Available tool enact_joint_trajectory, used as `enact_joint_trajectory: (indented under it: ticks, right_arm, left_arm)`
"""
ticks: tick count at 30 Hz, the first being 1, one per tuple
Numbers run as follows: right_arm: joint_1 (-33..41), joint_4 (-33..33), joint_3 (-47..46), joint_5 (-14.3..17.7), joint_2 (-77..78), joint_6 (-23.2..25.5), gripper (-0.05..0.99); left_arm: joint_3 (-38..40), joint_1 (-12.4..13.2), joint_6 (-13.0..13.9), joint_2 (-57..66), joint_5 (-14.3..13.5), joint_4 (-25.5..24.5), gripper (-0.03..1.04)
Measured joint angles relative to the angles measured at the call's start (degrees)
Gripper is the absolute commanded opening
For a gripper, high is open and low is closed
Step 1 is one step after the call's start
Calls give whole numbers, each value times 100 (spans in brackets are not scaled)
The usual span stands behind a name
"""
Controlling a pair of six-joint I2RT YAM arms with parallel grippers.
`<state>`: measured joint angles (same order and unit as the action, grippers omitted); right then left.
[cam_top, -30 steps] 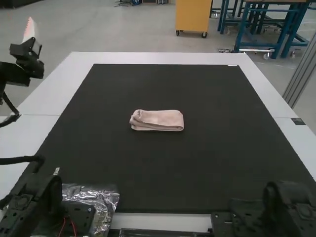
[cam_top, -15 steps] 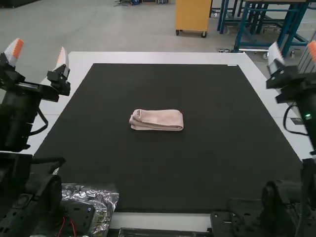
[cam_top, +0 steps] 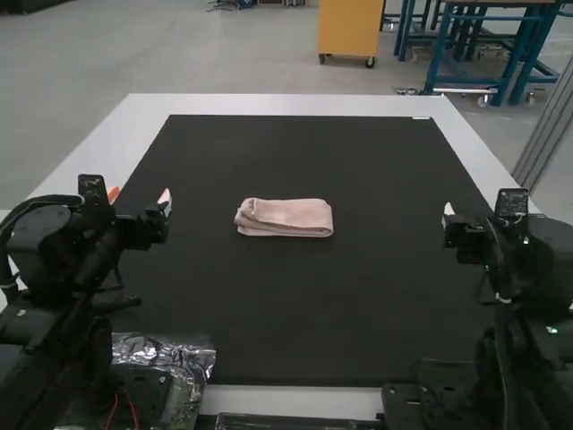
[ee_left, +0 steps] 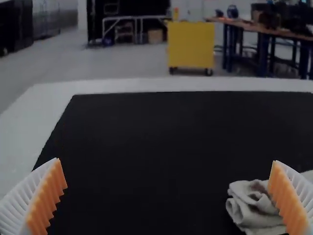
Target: Fold the towel.
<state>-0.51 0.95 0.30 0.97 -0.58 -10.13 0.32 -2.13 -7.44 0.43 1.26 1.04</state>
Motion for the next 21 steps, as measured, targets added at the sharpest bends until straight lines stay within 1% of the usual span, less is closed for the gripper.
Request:
enact_joint_trajectory:
  ticks: [4,5,7,10,13,21]
  right_arm:
    - [0,-37,2,57,2,-131,91]
    - [0,-48,2,39,2,-157,91]
    - [0,-96,4,-98,2,-203,91]
    - [2,-107,2,-245,2,-251,91]
    - [2,-107,2,-317,2,-273,91]
    - [0,-105,2,-374,2,-299,91]
  left_arm:
    - [0,35,-286,0,-66,-63,97]
    - [0,42,-328,-2,-85,-66,97]
    - [0,61,-385,-2,-107,-66,97]
    - [0,63,-437,-2,-127,-68,97]
    - [0,63,-463,-2,-129,-70,97]
    - [0,63,-490,-2,-129,-70,97]
